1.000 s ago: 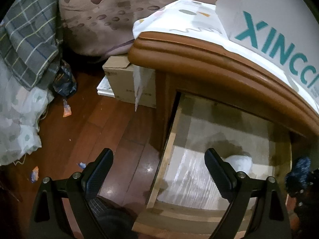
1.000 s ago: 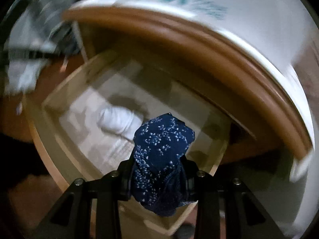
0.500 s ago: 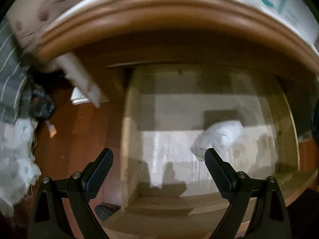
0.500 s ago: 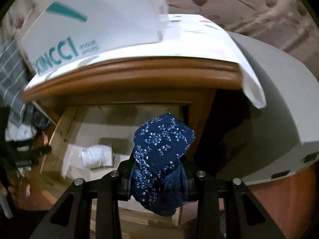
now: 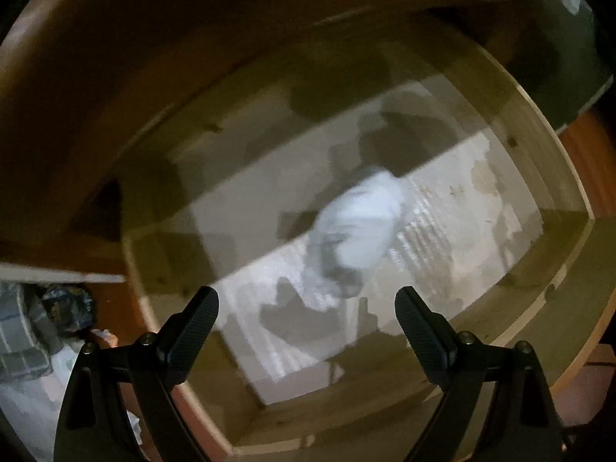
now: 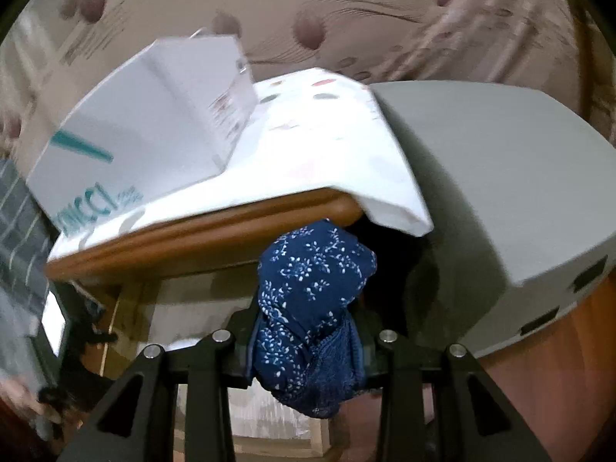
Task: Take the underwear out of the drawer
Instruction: 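Grasp the white sock with the left tool while the right tool holds the blue cloth, then lift the white sock and carry it over the shoe box with the left tool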
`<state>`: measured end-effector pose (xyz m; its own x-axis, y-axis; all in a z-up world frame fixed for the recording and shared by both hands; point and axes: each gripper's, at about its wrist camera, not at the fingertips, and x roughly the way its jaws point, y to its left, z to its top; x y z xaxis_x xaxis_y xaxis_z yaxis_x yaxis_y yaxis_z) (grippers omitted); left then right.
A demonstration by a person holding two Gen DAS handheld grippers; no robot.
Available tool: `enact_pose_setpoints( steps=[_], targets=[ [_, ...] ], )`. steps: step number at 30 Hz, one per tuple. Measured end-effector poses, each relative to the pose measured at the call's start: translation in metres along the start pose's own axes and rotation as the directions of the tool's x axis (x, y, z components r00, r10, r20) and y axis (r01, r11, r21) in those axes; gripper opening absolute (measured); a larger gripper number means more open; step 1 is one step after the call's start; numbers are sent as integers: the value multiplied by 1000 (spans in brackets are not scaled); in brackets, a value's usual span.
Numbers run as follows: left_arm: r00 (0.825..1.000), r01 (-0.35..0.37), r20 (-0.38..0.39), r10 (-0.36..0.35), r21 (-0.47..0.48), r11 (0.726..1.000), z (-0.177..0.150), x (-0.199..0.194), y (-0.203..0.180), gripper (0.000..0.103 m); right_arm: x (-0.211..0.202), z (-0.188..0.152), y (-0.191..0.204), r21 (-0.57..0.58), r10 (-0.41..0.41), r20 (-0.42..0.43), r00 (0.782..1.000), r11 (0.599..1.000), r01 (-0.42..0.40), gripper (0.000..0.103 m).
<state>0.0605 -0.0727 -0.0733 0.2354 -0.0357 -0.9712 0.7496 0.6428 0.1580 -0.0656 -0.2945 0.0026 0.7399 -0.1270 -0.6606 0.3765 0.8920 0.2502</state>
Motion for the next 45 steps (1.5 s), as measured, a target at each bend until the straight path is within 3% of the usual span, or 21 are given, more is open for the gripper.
enact_pose_setpoints(
  steps=[9,20,23,25,27,36,45],
  targets=[
    [996,-21,-89,31,109,994,21,34,-19,91,-5,4,-14,35,9,0,1000,999,-9,36],
    [992,-31,-112,54,198,980,44,50,-36,90,-6,8,-15,43,42,-5,999,998,-42,36],
    [990,-23,-133,52,208,978,43,57,-38,84,-9,10,-16,44,40,7,999,998,-40,36],
    [985,-9,-165,44,208,978,41,63,-37,72,-9,11,-17,46,31,14,999,998,-32,36],
    [978,13,-207,26,188,982,37,69,-34,43,-11,13,-19,56,26,24,999,998,-28,36],
    [970,32,-241,-24,32,999,21,65,-9,37,-13,13,-20,51,20,28,999,998,-21,36],
    [980,68,-178,-86,-106,992,-2,30,-3,37,-10,12,-18,44,5,19,1000,999,-5,36]
  ],
)
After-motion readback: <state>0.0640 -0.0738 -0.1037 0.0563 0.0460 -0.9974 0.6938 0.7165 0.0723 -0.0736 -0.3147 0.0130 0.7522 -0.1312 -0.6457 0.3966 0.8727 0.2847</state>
